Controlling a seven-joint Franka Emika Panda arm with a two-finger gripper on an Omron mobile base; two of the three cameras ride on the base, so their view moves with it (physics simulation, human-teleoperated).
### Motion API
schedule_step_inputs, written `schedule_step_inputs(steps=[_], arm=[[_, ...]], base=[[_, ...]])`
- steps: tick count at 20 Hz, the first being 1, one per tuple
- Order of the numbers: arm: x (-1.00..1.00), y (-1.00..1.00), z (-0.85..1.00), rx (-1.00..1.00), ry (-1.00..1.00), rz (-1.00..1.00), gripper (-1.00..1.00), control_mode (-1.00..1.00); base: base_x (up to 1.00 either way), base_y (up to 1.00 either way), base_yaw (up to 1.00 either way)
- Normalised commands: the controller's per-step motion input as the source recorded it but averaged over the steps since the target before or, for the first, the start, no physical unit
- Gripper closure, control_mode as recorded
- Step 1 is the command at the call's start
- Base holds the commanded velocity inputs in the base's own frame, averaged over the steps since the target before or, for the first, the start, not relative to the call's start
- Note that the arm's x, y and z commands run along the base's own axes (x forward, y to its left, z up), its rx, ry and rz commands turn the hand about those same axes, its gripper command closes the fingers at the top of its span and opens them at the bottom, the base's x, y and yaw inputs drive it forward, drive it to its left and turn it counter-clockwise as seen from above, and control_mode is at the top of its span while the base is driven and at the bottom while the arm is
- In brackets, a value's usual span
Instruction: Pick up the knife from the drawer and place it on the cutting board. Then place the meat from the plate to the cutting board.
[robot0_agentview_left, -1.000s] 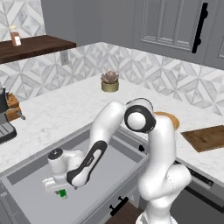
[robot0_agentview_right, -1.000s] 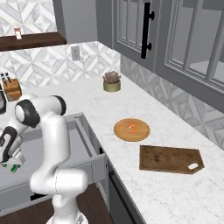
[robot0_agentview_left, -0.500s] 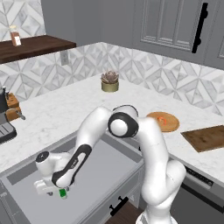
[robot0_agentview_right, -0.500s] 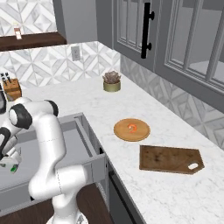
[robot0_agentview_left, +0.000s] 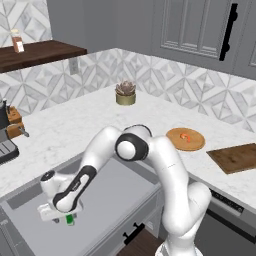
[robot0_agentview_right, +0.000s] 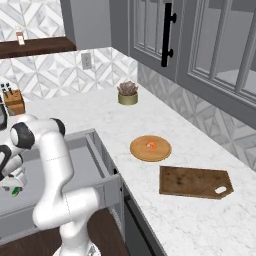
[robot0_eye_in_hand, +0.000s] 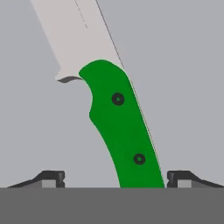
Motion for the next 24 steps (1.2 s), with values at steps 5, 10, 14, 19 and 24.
schedule_step_inputs(steps=[5, 10, 14, 19, 24], arm=[[-0.02, 0.00, -0.47, -0.01, 0.04, 0.00, -1.00, -1.00], [-0.64, -0.11, -0.42, -0.02, 0.00, 0.00, -1.00, -1.00], [-0.48, 0.00, -0.64, -0.08, 0.00, 0.00, 1.00, -1.00], [-0.40, -0.03, -0.35, 0.00, 0.00, 0.00, 1.00, -1.00], [-0.88, -0.09, 0.02, 0.02, -0.04, -0.21, 1.00, -1.00]], base=[[0.00, 0.00, 0.00], [0.00, 0.00, 0.00], [0.00, 0.00, 0.00], [0.00, 0.00, 0.00], [0.00, 0.00, 0.00]])
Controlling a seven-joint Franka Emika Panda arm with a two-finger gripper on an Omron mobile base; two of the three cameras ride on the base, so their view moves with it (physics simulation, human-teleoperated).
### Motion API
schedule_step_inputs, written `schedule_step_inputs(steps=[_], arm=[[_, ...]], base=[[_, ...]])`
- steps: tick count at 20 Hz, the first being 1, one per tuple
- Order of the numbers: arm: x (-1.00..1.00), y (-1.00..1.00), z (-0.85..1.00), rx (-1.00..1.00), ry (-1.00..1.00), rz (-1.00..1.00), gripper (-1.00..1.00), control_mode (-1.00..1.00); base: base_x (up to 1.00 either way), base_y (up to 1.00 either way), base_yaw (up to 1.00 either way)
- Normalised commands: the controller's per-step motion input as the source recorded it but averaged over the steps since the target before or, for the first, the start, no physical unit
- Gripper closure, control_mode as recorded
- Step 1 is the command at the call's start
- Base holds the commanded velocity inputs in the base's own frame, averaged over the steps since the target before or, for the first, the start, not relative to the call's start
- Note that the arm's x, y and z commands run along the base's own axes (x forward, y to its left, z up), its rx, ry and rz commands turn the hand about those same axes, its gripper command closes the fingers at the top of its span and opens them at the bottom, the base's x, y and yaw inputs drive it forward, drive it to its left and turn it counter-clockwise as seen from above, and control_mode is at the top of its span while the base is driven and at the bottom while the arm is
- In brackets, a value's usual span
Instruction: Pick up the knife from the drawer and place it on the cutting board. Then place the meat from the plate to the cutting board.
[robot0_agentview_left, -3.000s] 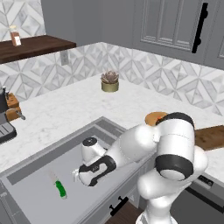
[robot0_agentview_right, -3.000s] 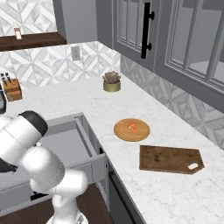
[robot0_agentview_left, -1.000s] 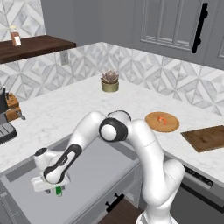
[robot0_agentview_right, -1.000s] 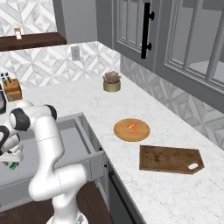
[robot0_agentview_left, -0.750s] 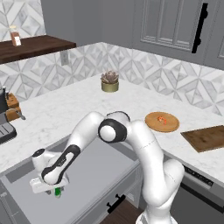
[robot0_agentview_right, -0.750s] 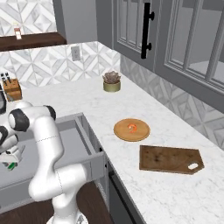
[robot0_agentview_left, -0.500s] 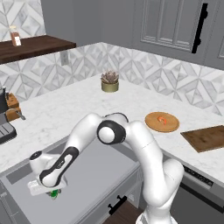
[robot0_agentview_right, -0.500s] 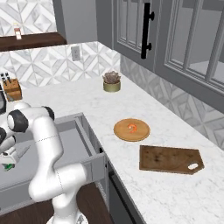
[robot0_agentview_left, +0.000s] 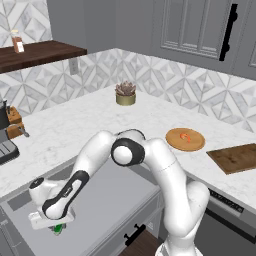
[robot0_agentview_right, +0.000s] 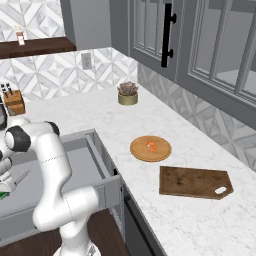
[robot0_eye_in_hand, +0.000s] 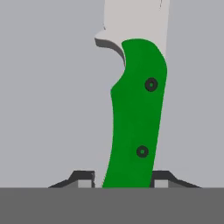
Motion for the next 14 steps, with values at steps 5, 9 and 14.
schedule_step_inputs(steps=[5, 9, 14], arm=[[-0.49, -0.11, 0.70, -0.01, 0.00, -0.36, 1.00, -1.00], [-0.03, -0.41, 0.99, -0.04, -0.05, -0.36, 1.00, -1.00], [-0.53, -0.78, 0.71, -0.01, -0.09, -0.35, 1.00, -1.00]], base=[[0.00, 0.00, 0.00], [0.00, 0.00, 0.00], [0.00, 0.00, 0.00]])
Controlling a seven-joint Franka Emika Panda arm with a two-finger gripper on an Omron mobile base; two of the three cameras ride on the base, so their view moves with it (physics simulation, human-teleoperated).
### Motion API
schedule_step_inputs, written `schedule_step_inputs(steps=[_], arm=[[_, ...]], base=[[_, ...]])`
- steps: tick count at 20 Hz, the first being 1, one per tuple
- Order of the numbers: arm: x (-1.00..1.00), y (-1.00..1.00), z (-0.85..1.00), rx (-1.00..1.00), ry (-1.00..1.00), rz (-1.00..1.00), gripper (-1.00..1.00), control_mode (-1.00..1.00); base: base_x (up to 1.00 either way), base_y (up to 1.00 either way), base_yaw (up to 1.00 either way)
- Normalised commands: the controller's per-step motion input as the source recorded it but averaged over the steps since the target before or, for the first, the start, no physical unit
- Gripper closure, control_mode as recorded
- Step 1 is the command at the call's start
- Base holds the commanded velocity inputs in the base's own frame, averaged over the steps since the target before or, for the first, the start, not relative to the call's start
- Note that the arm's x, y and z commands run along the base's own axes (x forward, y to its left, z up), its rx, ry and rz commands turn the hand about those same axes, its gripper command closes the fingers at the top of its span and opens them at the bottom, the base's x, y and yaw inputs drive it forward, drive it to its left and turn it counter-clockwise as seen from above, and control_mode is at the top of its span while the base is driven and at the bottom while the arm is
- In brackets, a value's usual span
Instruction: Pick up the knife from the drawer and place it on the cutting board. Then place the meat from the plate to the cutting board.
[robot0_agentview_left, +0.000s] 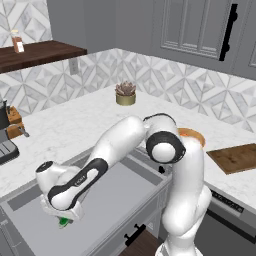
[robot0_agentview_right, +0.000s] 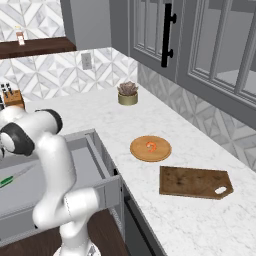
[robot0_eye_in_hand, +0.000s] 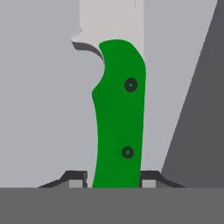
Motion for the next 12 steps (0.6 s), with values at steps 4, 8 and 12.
schedule_step_inputs(steps=[4, 8, 12], arm=[[-0.61, -0.98, 0.85, 0.00, -0.07, -0.32, 1.00, -1.00], [-0.71, -0.98, 0.77, 0.00, -0.10, -0.29, 1.00, -1.00], [-0.18, -0.90, 0.97, 0.00, -0.06, -0.25, 1.00, -1.00]], base=[[0.00, 0.00, 0.00], [0.00, 0.00, 0.00], [0.00, 0.00, 0.00]])
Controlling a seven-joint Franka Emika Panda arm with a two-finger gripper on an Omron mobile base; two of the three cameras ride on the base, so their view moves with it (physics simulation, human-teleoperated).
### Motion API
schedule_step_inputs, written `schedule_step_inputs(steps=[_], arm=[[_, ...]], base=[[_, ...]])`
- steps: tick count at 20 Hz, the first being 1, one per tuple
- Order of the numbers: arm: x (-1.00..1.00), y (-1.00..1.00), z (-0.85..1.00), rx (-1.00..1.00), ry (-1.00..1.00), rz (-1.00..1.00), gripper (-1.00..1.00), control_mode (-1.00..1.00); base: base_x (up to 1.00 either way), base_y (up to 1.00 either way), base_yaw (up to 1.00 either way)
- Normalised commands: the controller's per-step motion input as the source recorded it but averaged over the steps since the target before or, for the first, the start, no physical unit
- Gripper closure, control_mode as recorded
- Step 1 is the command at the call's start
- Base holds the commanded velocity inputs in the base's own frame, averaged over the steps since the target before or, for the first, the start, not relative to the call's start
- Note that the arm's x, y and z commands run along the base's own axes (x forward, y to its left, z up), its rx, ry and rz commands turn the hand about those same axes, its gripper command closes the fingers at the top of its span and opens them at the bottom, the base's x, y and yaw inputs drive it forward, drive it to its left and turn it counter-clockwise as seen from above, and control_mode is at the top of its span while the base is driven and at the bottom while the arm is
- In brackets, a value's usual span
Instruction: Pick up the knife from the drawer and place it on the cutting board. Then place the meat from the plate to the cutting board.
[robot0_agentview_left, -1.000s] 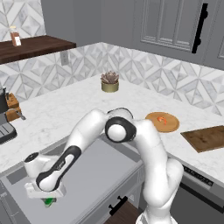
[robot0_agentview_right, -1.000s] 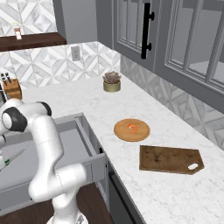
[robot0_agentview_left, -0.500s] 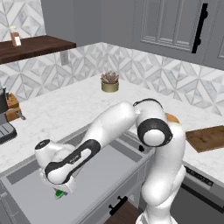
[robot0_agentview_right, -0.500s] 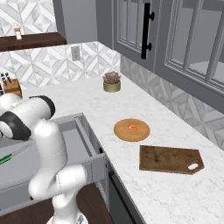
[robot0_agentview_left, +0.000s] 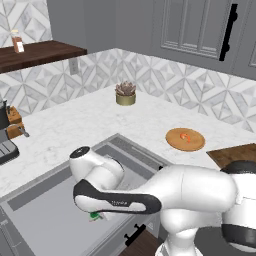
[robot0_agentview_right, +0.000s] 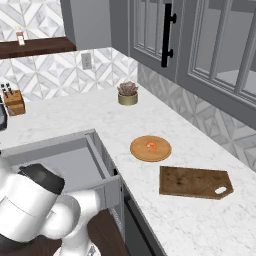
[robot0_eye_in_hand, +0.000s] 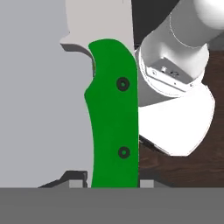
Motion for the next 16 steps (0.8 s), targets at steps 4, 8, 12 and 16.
schedule_step_inputs(steps=[4, 8, 12, 16], arm=[[0.08, -0.78, 1.00, 0.00, 0.00, -0.22, 1.00, -1.00], [0.16, -0.74, 0.87, -0.03, 0.00, -0.27, 1.00, -1.00], [0.10, -0.84, 0.68, -0.01, -0.01, -0.28, 1.00, -1.00], [0.10, -0.82, 0.46, 0.00, 0.00, -0.27, 1.00, -1.00]], base=[[0.00, 0.00, 0.00], [0.00, 0.00, 0.00], [0.00, 0.00, 0.00], [0.00, 0.00, 0.00]])
